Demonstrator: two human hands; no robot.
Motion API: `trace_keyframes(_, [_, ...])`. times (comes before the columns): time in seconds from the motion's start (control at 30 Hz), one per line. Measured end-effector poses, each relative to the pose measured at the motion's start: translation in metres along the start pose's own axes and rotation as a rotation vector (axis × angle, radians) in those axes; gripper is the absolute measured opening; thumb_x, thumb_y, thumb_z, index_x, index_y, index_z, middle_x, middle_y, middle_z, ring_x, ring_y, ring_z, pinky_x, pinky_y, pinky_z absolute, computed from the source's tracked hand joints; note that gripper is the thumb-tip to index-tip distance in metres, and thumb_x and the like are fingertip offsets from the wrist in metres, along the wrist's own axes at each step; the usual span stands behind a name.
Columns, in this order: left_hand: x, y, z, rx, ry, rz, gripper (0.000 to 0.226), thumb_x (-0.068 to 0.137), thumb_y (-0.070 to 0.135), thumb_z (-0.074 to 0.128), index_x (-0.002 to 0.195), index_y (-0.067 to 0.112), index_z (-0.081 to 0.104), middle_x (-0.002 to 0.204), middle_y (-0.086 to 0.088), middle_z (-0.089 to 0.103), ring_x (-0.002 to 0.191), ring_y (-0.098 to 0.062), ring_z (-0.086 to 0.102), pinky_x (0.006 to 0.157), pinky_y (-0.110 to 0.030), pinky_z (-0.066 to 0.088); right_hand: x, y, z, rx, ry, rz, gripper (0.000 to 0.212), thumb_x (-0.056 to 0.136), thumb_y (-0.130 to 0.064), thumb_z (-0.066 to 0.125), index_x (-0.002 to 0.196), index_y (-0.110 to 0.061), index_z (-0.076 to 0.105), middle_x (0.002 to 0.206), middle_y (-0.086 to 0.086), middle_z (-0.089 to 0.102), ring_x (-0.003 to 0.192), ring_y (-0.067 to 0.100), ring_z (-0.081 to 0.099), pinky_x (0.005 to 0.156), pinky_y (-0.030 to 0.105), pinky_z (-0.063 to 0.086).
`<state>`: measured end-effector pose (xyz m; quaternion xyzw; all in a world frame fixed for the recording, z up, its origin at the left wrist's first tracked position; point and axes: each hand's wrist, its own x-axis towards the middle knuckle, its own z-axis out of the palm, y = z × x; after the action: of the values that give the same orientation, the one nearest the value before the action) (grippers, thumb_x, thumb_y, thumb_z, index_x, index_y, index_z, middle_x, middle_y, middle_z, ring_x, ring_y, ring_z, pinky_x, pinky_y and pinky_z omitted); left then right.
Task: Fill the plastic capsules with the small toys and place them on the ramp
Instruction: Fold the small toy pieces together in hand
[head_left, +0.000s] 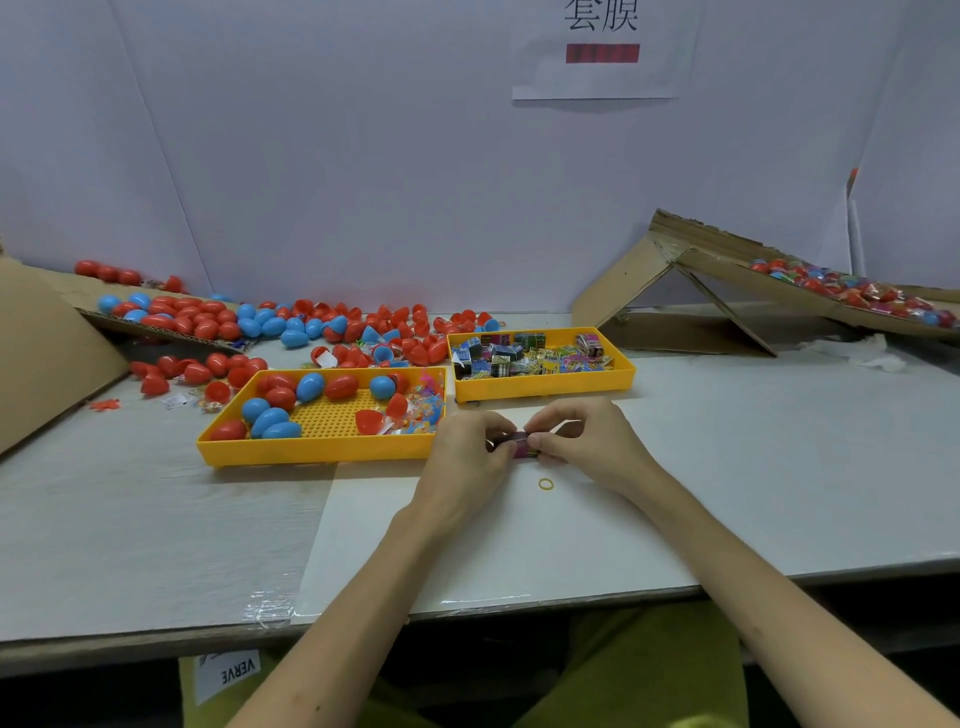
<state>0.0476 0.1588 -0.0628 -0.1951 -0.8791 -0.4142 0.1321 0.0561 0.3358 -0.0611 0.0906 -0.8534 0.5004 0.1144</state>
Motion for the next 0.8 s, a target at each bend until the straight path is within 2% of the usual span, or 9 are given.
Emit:
trace_keyframes(0.1, [-0.0001, 0.0001, 0.0, 0.012, -0.015, 0.009, 0.015, 0.09, 0.012, 0.07, 0.103, 0.013, 0.079, 0.095, 0.0, 0.076, 0.079, -0.004, 0.06, 0.066, -0.002, 0.041, 0.0005, 0.0008, -0.0014, 0.014, -0.032, 0.021, 0.021, 0.079, -0.009, 0.081, 0.096, -0.019, 0.076, 0.087, -0.001, 0.076, 0.073, 0.019, 0.073, 0.074, 0.032, 0.06])
trace_keyframes(0.27, [0.0009, -0.0019, -0.0001, 0.011, -0.031, 0.004, 0.014, 0.09, 0.015, 0.071, 0.102, 0.014, 0.079, 0.094, 0.0, 0.075, 0.079, -0.004, 0.059, 0.066, -0.003, 0.041, 0.0017, 0.0007, -0.0016, -0.06, -0.024, 0.028, 0.01, 0.08, -0.012, 0.08, 0.088, -0.018, 0.079, 0.084, -0.004, 0.076, 0.081, 0.019, 0.072, 0.079, 0.039, 0.059])
trace_keyframes(0.33, [-0.0001, -0.0027, 0.0002, -0.007, -0.043, 0.0, 0.022, 0.088, 0.017, 0.074, 0.11, 0.013, 0.077, 0.1, -0.001, 0.075, 0.09, -0.01, 0.063, 0.075, -0.007, 0.044, 0.0005, -0.0004, -0.0021, -0.063, -0.015, 0.023, 0.012, 0.081, -0.009, 0.078, 0.084, -0.021, 0.079, 0.081, -0.005, 0.076, 0.08, 0.016, 0.072, 0.079, 0.036, 0.059])
trace_keyframes(0.4, [-0.0002, -0.0034, 0.0002, -0.01, -0.043, -0.019, 0.032, 0.087, 0.018, 0.076, 0.118, 0.011, 0.073, 0.105, -0.005, 0.074, 0.098, -0.015, 0.063, 0.089, -0.02, 0.049, -0.0001, -0.0011, -0.0029, -0.069, -0.024, 0.017, 0.015, 0.081, -0.008, 0.077, 0.083, -0.023, 0.079, 0.08, -0.006, 0.076, 0.078, 0.014, 0.072, 0.078, 0.034, 0.059])
trace_keyframes(0.43, [0.0, -0.0033, 0.0, -0.005, -0.042, -0.015, 0.031, 0.087, 0.017, 0.076, 0.118, 0.011, 0.073, 0.105, -0.005, 0.075, 0.095, -0.013, 0.063, 0.088, -0.02, 0.049, -0.0001, -0.0013, -0.003, -0.076, -0.032, 0.014, 0.015, 0.081, -0.009, 0.077, 0.084, -0.023, 0.079, 0.081, -0.007, 0.076, 0.078, 0.015, 0.072, 0.078, 0.034, 0.059])
trace_keyframes(0.53, [-0.001, -0.0006, 0.0003, -0.021, -0.049, 0.027, 0.022, 0.088, 0.02, 0.075, 0.107, 0.011, 0.078, 0.096, -0.002, 0.076, 0.077, -0.003, 0.061, 0.071, -0.011, 0.045, 0.0002, -0.0014, -0.0026, -0.099, -0.027, 0.005, 0.014, 0.08, -0.01, 0.078, 0.085, -0.023, 0.079, 0.081, -0.008, 0.076, 0.076, 0.013, 0.071, 0.075, 0.033, 0.059])
trace_keyframes(0.63, [-0.0026, -0.0016, 0.0011, -0.023, -0.05, 0.026, 0.031, 0.085, 0.027, 0.078, 0.112, 0.012, 0.075, 0.099, 0.0, 0.074, 0.073, 0.002, 0.058, 0.066, -0.004, 0.041, -0.0001, -0.0018, -0.0016, -0.105, -0.007, 0.006, 0.013, 0.08, -0.01, 0.078, 0.086, -0.021, 0.08, 0.08, -0.007, 0.076, 0.075, 0.014, 0.071, 0.074, 0.033, 0.059])
trace_keyframes(0.73, [-0.0018, -0.0024, 0.001, 0.045, -0.053, 0.032, 0.019, 0.089, 0.017, 0.072, 0.106, 0.012, 0.077, 0.096, -0.001, 0.074, 0.076, -0.01, 0.057, 0.067, -0.009, 0.042, -0.0005, -0.0021, -0.001, -0.079, -0.029, 0.003, 0.011, 0.08, -0.011, 0.08, 0.087, -0.019, 0.08, 0.081, -0.006, 0.076, 0.077, 0.017, 0.072, 0.076, 0.035, 0.058])
trace_keyframes(0.8, [-0.0008, -0.0027, 0.0001, 0.055, -0.052, 0.033, 0.015, 0.09, 0.014, 0.07, 0.101, 0.012, 0.079, 0.092, -0.002, 0.074, 0.076, -0.011, 0.057, 0.069, -0.016, 0.044, -0.0001, -0.0024, -0.0012, -0.06, -0.037, 0.006, 0.009, 0.079, -0.013, 0.081, 0.087, -0.018, 0.08, 0.081, -0.004, 0.076, 0.078, 0.018, 0.072, 0.076, 0.035, 0.057])
